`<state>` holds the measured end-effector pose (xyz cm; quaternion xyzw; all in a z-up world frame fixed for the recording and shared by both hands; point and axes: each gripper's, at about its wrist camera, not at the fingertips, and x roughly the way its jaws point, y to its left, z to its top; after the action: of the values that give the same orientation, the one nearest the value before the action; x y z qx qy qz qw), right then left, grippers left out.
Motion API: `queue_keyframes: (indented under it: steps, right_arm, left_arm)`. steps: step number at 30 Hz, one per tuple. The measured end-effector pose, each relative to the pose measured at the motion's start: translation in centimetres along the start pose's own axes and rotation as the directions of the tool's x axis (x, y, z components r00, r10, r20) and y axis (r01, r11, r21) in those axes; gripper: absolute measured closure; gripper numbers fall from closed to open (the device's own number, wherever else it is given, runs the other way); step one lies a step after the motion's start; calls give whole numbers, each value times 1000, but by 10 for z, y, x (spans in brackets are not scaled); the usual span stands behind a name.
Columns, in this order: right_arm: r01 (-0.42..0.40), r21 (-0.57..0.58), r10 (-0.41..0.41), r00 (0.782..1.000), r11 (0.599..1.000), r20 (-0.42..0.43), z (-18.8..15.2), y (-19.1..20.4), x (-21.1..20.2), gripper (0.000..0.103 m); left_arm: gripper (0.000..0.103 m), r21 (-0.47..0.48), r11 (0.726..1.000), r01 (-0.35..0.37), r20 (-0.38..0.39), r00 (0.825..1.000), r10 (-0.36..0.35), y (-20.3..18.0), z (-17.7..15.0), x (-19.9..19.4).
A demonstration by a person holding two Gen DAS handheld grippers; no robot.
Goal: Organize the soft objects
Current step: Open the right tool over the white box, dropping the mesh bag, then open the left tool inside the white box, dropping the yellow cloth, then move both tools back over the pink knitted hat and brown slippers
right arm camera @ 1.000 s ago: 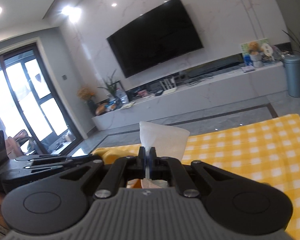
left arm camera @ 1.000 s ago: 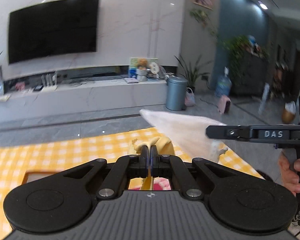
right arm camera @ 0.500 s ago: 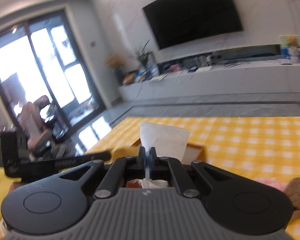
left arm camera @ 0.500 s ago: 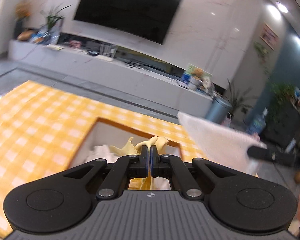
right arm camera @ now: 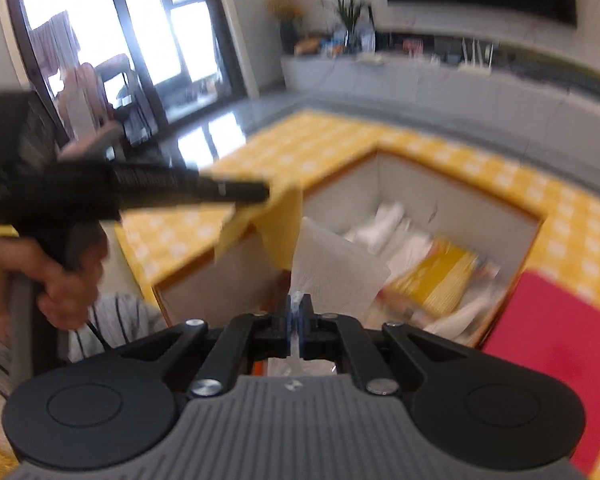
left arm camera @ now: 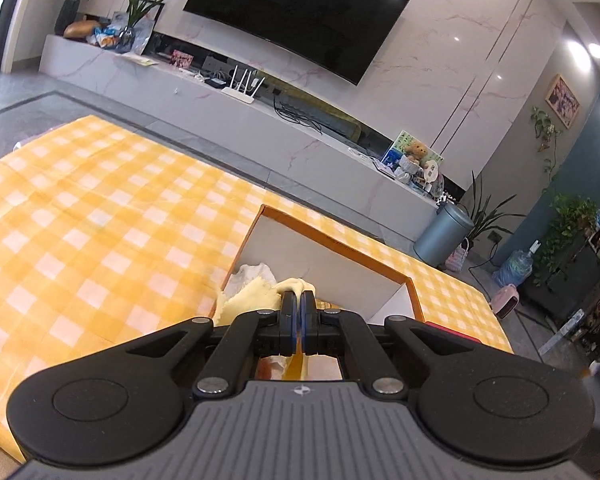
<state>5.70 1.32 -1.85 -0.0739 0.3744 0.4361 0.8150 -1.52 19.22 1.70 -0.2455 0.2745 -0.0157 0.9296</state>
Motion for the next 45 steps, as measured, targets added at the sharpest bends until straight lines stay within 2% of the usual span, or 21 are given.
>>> queue_keyframes:
  steps: [3, 6, 9, 10, 11, 13, 16, 21, 22, 25, 29, 31, 33, 34, 37, 39, 40, 42, 45]
  right_arm:
    - [124, -44, -125, 992, 991, -19, -3, 4, 23, 102]
    - [311, -130, -312, 950, 942, 11, 0, 5, 36, 102]
    - [397, -120, -397, 918, 910, 22, 1, -5, 47, 102]
    - [417, -116, -417, 908, 901, 27, 1, -6, 48, 96]
    - [426, -122, -425, 905, 897, 31, 0, -7, 47, 94]
    - [411, -126, -408, 912, 903, 44, -2, -8, 43, 71]
    - [372, -104, -368, 928, 922, 58, 0, -10, 34, 70]
    - [359, -88, -352, 932, 929, 85, 1, -10, 20, 65]
    - [363, -86, -355, 930, 928, 91, 1, -10, 17, 64]
    - [365, -77, -357, 929, 928, 99, 1, -12, 10, 63]
    - [362, -71, -354, 929, 930, 106, 0, -12, 5, 62]
    - [362, -73, -353, 929, 929, 109, 0, -11, 4, 61]
    - [362, -75, -353, 929, 929, 112, 0, -11, 3, 57]
    - [362, -76, -353, 929, 929, 115, -1, -10, 2, 56]
    - [360, -79, -349, 928, 929, 127, 0, -9, -1, 56]
    - [356, -80, -345, 930, 931, 130, 1, -8, -2, 55]
    - [357, -79, -346, 929, 931, 131, 1, -8, -2, 55]
    - [368, -86, -356, 926, 926, 129, 0, -8, -1, 54]
    - [376, -90, -366, 924, 922, 115, -1, -9, 2, 54]
  left_arm:
    - [101, 8, 1000, 22, -18, 1000, -22, 3, -2, 1]
    - [101, 35, 999, 33, -40, 999, -32, 0, -4, 2]
    - [101, 21, 1000, 2, -48, 999, -1, -2, -6, 3]
    - [101, 27, 1000, -9, -57, 998, 10, -3, -8, 4]
    - [101, 38, 999, -18, -66, 998, 20, -4, -10, 4]
    - [101, 54, 998, -28, -81, 996, 32, -7, -14, 5]
    - [100, 73, 996, -44, -136, 989, 54, -10, -21, 14]
    - [97, 128, 979, -160, -148, 973, 178, -20, -31, 18]
    - [94, 131, 975, -180, -161, 966, 200, -20, -32, 19]
    - [70, 133, 968, -211, -197, 952, 234, -20, -33, 20]
    - [61, 101, 968, -231, -224, 942, 248, -17, -32, 18]
    - [51, 74, 974, -215, -237, 945, 227, -17, -30, 15]
    - [32, 68, 976, -209, -258, 941, 219, -20, -28, 11]
    - [31, 77, 974, -215, -263, 938, 228, -23, -26, 9]
    - [27, 106, 966, -238, -192, 948, 255, -32, -21, -8]
    - [16, 101, 961, -256, -132, 954, 268, -37, -17, -19]
    - [16, 108, 959, -263, -93, 958, 273, -41, -16, -24]
    - [13, 157, 957, -244, -3, 969, 248, -49, -14, -33]
    - [11, 152, 964, -220, 31, 976, 218, -55, -10, -36]
